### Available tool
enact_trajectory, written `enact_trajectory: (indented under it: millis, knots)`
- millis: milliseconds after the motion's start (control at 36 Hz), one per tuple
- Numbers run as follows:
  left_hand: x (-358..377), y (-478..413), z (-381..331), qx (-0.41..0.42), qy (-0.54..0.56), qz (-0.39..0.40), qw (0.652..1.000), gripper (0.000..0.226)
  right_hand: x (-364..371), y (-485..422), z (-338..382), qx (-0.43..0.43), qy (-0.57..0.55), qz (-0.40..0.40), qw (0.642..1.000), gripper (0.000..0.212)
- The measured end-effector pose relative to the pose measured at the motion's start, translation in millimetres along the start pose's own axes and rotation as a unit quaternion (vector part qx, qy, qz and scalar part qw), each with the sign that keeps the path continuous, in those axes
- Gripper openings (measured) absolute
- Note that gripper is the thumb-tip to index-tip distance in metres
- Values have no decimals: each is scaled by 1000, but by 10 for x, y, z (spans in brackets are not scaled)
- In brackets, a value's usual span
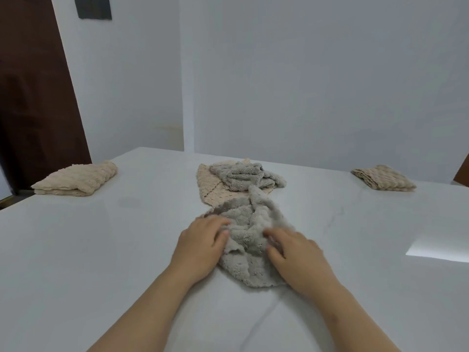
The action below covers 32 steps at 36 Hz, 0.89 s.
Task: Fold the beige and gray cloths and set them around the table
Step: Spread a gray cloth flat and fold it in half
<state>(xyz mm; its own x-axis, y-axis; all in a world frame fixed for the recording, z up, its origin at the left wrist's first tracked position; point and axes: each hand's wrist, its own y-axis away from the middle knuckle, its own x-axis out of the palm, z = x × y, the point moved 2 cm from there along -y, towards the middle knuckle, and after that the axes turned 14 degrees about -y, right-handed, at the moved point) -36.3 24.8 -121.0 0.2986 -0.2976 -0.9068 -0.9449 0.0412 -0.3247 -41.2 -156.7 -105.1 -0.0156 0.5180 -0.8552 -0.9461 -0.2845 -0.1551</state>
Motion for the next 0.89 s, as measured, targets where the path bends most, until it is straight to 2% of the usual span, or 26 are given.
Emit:
enact_trajectory:
  millis: [56, 194, 278, 333, 389, 472, 528, 583, 667, 722, 806, 889]
  knots:
    - [29, 1, -22, 9, -70, 48, 996, 35, 11, -7, -17, 10, 1, 28, 1000, 35]
    - [-45, 52, -61, 25, -148, 83, 985, 31, -70, 17, -52, 35, -23, 54, 998, 31]
    - [-122, 86, -94, 25, -178, 54, 982, 33, -146, 73, -10, 50, -12, 70, 996, 27]
    - [-172, 85, -73, -11, -162, 41, 986, 36, -187, 97, 20, 64, 5, 65, 996, 26]
    - [-208, 71, -31, -48, -128, 32, 990, 33, -194, 96, 34, 77, 16, 45, 996, 26]
    - [-237, 47, 17, -79, -87, -19, 993, 25, -170, 60, 36, 72, 2, -33, 997, 23]
    - [-210, 17, 33, -74, -58, -62, 994, 24, -142, 19, 21, 51, 1, -89, 995, 25]
    - [-135, -23, 27, -39, -44, -71, 996, 30, -75, -30, -22, 33, 6, -95, 995, 32]
    - [22, -59, 6, 7, -85, -7, 996, 42, 41, -66, -85, 34, 11, -34, 999, 40]
    - [83, -65, 15, 1, -114, 37, 993, 45, 76, -65, -115, 41, 23, 0, 999, 39]
    - [75, -72, 43, -13, -137, 79, 987, 36, 52, -60, -117, 47, 18, 10, 999, 36]
    - [13, -53, 41, -22, -99, 85, 991, 36, 12, -60, -110, 52, -7, -2, 999, 33]
